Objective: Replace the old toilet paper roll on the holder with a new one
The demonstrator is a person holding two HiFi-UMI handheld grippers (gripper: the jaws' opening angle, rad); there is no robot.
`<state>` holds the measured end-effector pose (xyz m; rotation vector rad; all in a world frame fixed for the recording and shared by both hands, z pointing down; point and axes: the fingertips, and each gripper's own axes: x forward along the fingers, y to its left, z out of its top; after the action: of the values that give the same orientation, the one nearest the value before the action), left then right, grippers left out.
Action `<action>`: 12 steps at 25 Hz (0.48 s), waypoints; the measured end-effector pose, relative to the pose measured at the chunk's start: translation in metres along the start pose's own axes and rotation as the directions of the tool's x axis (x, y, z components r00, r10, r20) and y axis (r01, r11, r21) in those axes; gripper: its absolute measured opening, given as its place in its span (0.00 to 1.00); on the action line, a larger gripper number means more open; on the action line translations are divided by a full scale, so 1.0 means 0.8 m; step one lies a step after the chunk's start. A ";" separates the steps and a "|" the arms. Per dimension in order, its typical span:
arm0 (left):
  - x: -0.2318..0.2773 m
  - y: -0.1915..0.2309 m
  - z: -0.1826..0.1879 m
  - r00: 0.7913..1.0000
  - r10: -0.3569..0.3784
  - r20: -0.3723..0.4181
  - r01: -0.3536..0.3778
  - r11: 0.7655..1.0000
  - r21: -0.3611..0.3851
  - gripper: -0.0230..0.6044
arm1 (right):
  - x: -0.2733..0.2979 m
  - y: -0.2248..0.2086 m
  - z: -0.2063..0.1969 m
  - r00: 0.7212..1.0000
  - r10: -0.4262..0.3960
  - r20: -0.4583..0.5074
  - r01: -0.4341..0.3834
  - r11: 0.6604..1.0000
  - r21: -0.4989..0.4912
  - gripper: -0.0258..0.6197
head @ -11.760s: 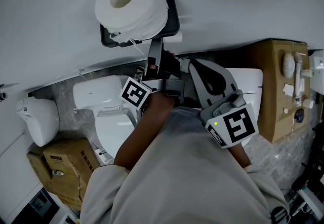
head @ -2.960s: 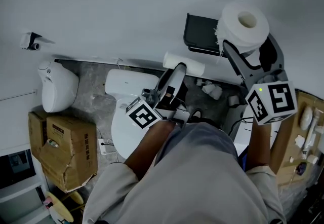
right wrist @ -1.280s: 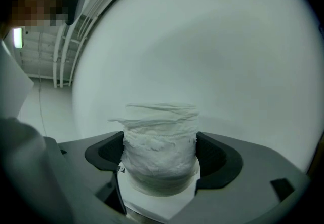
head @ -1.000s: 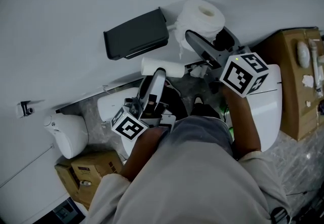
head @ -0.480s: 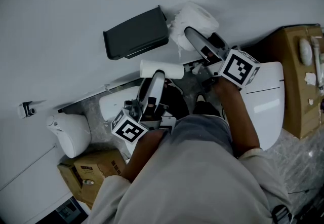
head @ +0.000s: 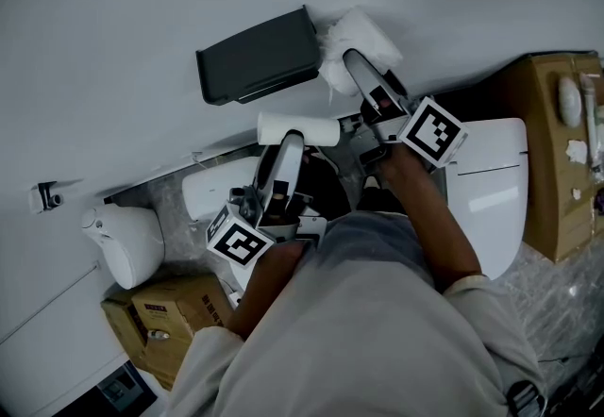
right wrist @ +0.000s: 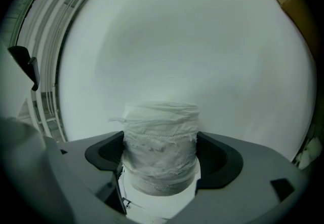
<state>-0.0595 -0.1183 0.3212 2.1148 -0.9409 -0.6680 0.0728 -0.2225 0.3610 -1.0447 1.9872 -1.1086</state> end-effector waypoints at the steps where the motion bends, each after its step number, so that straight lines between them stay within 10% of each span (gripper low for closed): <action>1: -0.002 0.001 0.003 1.000 0.001 0.004 -0.001 1.000 0.000 0.30 | 0.001 -0.001 -0.004 1.000 -0.005 -0.002 0.005 1.000 0.010 0.71; 12: -0.017 0.015 0.022 0.999 0.011 0.034 -0.011 1.000 -0.008 0.30 | 0.003 0.004 -0.024 1.000 0.002 0.026 -0.004 0.997 0.082 0.71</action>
<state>-0.0846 -0.1206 0.3219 2.0959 -0.9664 -0.7032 0.0552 -0.2159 0.3669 -1.0087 1.9060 -1.1593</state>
